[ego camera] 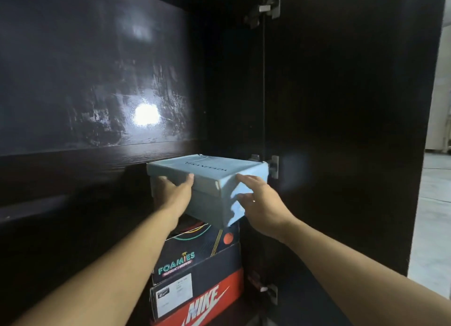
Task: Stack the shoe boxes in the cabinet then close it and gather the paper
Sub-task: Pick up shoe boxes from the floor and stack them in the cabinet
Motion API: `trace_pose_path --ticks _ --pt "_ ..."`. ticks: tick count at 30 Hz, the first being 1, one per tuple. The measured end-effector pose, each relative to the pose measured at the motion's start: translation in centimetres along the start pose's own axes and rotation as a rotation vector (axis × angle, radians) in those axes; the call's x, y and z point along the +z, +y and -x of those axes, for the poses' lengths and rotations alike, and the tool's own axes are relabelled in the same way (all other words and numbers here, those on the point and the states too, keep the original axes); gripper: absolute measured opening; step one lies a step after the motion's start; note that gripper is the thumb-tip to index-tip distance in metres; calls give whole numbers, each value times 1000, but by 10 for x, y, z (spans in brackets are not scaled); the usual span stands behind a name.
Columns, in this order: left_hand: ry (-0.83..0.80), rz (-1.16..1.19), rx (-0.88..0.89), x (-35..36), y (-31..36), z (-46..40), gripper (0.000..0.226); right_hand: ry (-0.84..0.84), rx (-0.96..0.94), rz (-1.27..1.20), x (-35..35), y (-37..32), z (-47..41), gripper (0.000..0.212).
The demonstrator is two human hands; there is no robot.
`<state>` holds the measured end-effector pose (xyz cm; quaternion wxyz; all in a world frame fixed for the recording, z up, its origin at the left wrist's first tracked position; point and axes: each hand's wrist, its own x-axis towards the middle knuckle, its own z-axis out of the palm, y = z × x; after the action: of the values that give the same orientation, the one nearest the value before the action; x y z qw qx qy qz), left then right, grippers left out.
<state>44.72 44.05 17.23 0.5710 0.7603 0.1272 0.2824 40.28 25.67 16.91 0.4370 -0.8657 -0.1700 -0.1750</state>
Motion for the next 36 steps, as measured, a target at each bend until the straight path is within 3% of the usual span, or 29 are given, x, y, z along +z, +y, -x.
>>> trace_pose_path --ticks 2,6,14,21,27,31,34,36 --pt "-127 94 28 10 -6 8 82 -47 20 51 1 6 -10 53" --pt "-241 -46 47 22 -14 5 120 -104 7 303 6 24 -31 61" --pt "-208 -208 95 29 -10 -8 79 -225 44 362 16 39 -60 63" --pt "-175 -288 109 40 -16 -15 63 -286 84 400 24 49 -80 68" --pt "-165 -409 107 42 -17 -10 71 -276 58 410 12 53 -70 66" --pt "-61 -589 210 41 -15 11 94 -254 90 430 -13 52 -52 55" --pt "55 -631 359 45 -5 42 84 -265 115 476 -45 49 -23 44" --pt "-6 -641 355 52 3 63 79 -292 156 490 -70 47 2 46"
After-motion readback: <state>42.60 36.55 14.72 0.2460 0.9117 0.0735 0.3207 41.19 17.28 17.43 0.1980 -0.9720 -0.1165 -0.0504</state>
